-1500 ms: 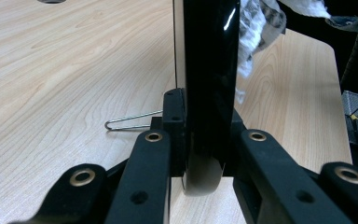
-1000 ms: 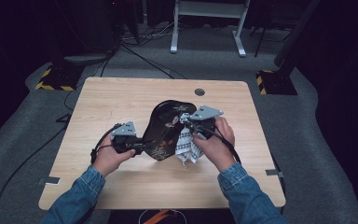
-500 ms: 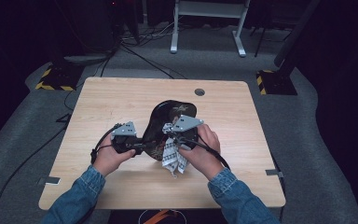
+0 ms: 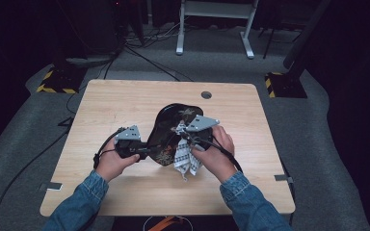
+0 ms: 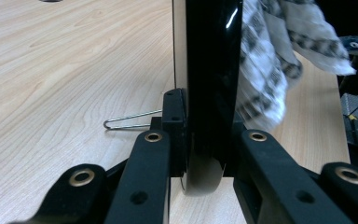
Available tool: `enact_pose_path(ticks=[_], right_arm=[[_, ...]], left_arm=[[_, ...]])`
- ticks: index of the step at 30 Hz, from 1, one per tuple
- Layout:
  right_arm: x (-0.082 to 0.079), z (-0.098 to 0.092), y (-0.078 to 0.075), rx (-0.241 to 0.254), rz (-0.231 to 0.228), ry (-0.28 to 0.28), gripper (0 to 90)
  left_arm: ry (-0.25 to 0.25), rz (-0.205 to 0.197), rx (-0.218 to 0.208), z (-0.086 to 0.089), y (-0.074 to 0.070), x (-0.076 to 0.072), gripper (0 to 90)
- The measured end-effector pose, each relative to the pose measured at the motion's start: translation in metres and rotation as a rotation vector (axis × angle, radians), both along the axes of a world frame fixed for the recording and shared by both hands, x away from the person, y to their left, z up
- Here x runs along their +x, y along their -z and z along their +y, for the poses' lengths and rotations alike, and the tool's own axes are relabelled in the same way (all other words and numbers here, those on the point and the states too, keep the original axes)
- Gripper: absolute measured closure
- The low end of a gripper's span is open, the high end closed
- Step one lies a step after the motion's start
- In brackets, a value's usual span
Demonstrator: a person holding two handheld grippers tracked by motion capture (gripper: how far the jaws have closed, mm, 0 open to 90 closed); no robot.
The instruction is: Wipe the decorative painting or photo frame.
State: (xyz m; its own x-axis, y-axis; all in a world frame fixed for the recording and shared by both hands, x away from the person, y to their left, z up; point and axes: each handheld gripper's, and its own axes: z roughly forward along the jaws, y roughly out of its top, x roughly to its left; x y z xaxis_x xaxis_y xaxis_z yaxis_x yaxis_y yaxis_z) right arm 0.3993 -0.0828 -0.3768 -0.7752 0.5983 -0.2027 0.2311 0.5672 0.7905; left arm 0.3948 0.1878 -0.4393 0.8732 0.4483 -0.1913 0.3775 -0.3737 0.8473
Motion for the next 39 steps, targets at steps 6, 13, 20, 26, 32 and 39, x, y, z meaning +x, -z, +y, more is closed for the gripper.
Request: enact_pose_path(ticks=[6,13,20,26,32,39], right_arm=[[0.008,-0.017,0.002,0.009,0.002,0.06,82.6],[0.018,-0.038,0.001,0.022,0.005,0.13,82.5],[0.022,-0.046,0.001,0.046,0.01,0.151,82.6],[0.014,-0.028,0.004,0.016,0.002,0.098,82.5],[0.006,-0.013,0.005,0.001,0.001,0.047,82.5],[-0.006,0.011,0.007,-0.019,0.002,-0.035,82.4]], left_arm=[[-0.001,0.001,0.002,0.0,0.0,0.0,79.5],[0.0,-0.001,0.002,0.0,0.0,0.0,79.5],[-0.001,0.004,-0.002,0.0,0.0,0.0,79.3],[0.001,0.004,0.0,-0.001,0.0,-0.001,78.9],[-0.001,0.007,-0.001,-0.001,0.0,-0.001,78.9],[0.001,0.01,-0.004,-0.001,0.0,0.0,78.9]])
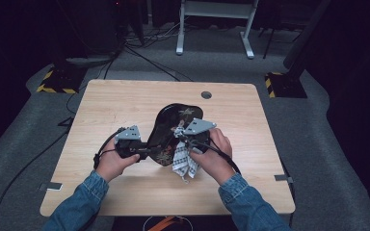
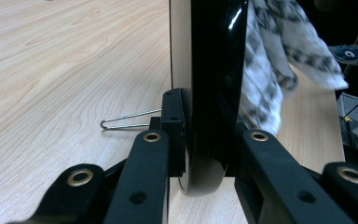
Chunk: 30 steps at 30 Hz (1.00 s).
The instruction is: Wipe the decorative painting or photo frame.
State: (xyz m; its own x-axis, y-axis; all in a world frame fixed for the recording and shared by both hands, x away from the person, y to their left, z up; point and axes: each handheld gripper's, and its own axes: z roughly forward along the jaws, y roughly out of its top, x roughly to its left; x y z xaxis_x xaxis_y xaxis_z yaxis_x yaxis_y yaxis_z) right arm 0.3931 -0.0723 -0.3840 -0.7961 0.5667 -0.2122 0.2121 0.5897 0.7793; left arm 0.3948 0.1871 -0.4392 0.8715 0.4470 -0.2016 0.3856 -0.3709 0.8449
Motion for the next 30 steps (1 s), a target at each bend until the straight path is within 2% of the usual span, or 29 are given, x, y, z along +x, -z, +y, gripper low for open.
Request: enact_pose_path(ticks=[4,10,24,30], right_arm=[[-0.004,0.008,0.0,-0.008,-0.002,-0.032,82.3],[0.0,0.003,0.002,0.01,0.02,-0.017,82.4],[0.022,-0.038,0.01,0.002,0.039,0.123,82.4],[0.027,-0.048,0.01,0.005,0.039,0.157,82.4]], left_arm=[[0.0,0.003,-0.004,0.001,0.0,0.0,79.0],[-0.007,0.002,-0.003,0.0,0.0,0.0,79.5],[-0.006,-0.001,-0.001,-0.001,0.0,0.0,79.1],[-0.004,-0.002,0.001,-0.001,0.0,0.0,79.0]])
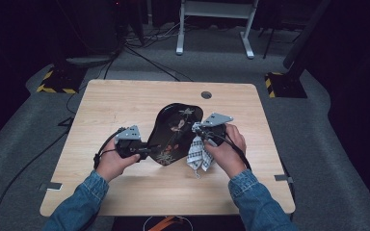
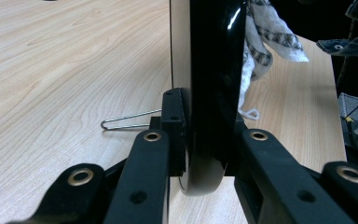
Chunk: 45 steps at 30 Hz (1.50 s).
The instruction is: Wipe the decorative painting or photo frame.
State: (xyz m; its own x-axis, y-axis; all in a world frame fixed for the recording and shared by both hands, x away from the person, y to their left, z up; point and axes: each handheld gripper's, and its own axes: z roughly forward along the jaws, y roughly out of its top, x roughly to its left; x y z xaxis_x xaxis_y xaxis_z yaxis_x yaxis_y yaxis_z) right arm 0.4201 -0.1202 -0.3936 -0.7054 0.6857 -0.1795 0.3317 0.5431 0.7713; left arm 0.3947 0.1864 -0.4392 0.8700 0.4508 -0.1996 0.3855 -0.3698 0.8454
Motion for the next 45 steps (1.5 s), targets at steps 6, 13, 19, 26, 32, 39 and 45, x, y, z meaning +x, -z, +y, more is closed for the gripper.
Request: enact_pose_path(ticks=[6,13,19,26,32,39,45], right_arm=[[-0.001,0.001,0.0,-0.001,-0.005,0.004,82.4],[-0.011,0.018,0.0,0.005,-0.006,-0.056,82.3],[-0.02,0.034,0.001,-0.001,-0.013,-0.109,82.3],[-0.032,0.056,0.002,0.003,-0.011,-0.176,82.3],[-0.035,0.062,0.003,0.011,-0.009,-0.201,82.3],[-0.025,0.043,0.007,0.016,0.011,-0.143,82.4],[-0.016,0.026,0.011,0.015,0.019,-0.087,82.4]], left_arm=[[0.0,0.0,0.003,0.0,0.0,0.0,79.0],[0.001,0.001,0.003,0.0,0.0,0.0,79.0],[0.0,0.001,0.003,-0.001,0.0,0.0,78.9],[-0.001,0.001,0.004,0.0,0.0,0.0,79.0],[-0.001,0.001,-0.001,0.0,0.0,0.0,79.0],[0.0,0.001,-0.001,0.0,0.0,0.0,78.8],[0.003,0.0,-0.005,-0.001,0.0,0.0,78.5]])
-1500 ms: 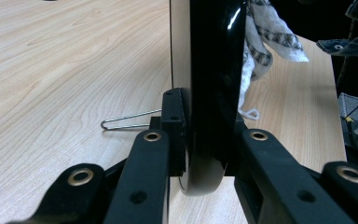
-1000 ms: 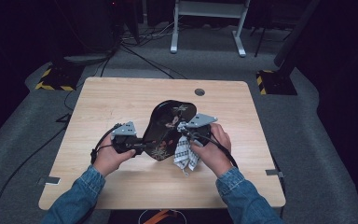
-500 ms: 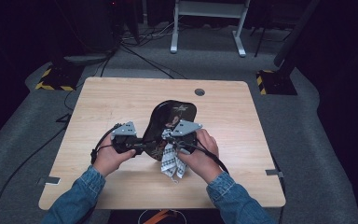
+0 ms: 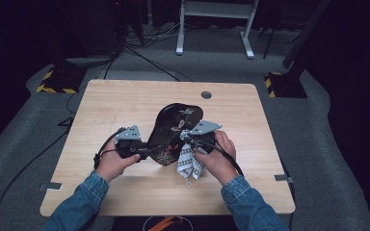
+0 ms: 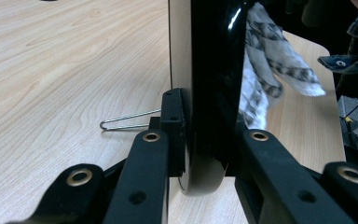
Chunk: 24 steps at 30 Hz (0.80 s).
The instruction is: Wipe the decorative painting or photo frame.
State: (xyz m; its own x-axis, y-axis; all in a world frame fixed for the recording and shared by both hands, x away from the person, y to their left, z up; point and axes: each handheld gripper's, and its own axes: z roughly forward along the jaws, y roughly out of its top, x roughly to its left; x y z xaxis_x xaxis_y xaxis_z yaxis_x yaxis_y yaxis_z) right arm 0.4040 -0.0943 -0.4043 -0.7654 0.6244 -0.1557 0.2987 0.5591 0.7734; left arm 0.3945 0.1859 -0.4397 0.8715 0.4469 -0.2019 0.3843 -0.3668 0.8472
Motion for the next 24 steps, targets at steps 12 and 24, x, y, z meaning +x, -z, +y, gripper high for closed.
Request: enact_pose_path(ticks=[12,24], right_arm=[[0.016,-0.03,0.002,0.009,0.006,0.105,82.4],[0.0,0.001,0.008,-0.018,0.009,0.023,82.3]], left_arm=[[0.002,0.001,0.0,-0.001,0.0,0.0,78.3],[0.001,0.005,0.001,-0.001,0.0,-0.001,77.7]])
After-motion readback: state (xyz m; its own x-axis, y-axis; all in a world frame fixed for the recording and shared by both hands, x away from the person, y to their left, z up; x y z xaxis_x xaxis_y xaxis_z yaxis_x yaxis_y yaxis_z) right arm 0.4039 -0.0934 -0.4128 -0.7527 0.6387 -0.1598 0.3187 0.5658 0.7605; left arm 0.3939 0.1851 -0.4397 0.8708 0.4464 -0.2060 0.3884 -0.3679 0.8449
